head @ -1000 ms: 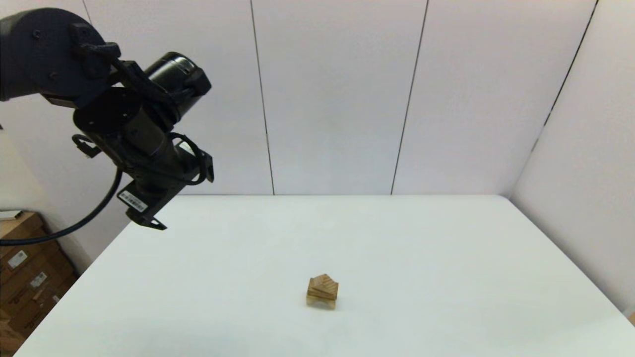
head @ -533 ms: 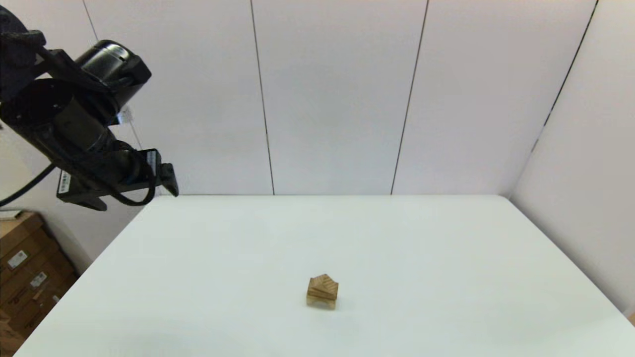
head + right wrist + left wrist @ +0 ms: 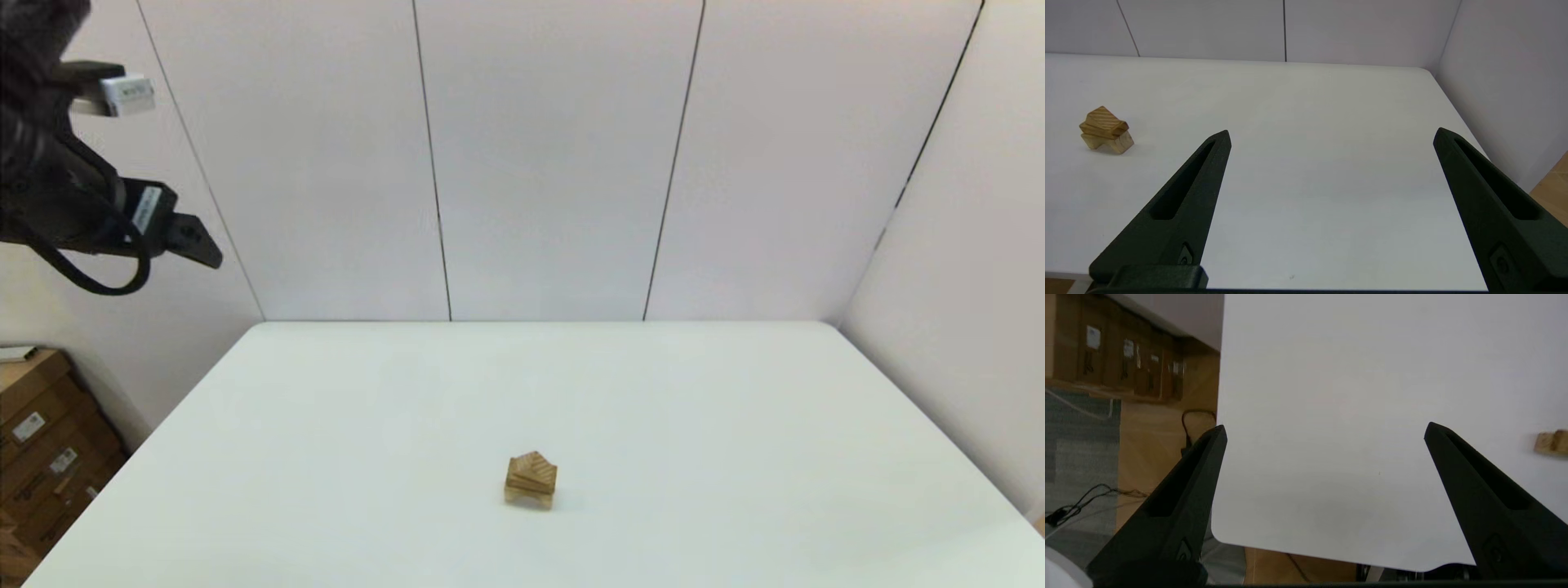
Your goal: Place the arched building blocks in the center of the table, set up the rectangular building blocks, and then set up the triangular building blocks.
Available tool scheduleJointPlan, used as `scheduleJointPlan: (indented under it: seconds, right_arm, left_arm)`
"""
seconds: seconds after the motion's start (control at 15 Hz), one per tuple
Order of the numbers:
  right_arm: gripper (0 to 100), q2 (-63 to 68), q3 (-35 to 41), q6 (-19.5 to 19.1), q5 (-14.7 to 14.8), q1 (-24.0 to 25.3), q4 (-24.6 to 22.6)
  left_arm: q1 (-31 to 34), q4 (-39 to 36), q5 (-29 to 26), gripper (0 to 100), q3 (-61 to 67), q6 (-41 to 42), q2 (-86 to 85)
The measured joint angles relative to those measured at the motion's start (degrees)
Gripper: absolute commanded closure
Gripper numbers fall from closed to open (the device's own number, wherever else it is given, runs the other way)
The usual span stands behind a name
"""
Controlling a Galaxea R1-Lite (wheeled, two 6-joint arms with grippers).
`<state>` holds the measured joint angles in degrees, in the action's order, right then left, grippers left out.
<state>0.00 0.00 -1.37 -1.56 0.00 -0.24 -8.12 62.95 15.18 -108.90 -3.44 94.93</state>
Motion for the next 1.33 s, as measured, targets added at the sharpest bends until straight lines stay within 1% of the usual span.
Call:
scheduleJointPlan:
  seconds: [0.13,0.27,0.4,0.6,0.93,1.33]
  right_arm:
    - [0,0.0,0.0,0.0,0.0,0.0,0.0]
    - [0,0.0,0.0,0.0,0.02,0.0,0.0]
    - [0,0.0,0.0,0.0,0.02,0.0,0.0]
    - [0,0.0,0.0,0.0,0.0,0.0,0.0]
    - [0,0.0,0.0,0.0,0.0,-0.02,-0.02]
    - [0,0.0,0.0,0.0,0.02,0.0,0.0]
  left_arm:
    - [0.22,-0.91,-0.02,0,-2.34,1.46,-3.36]
    - [1.32,-2.49,-0.13,0,-3.36,6.57,-7.96]
    - [2.17,-2.67,-0.35,0,-2.99,11.57,-13.2]
    - [2.61,-2.16,-0.52,0,-0.24,15.57,-22.3]
    - [2.94,1.88,-0.57,0,6.61,16.91,-36.41]
    - [5.17,3.56,-0.63,0,22.93,19.66,-57.94]
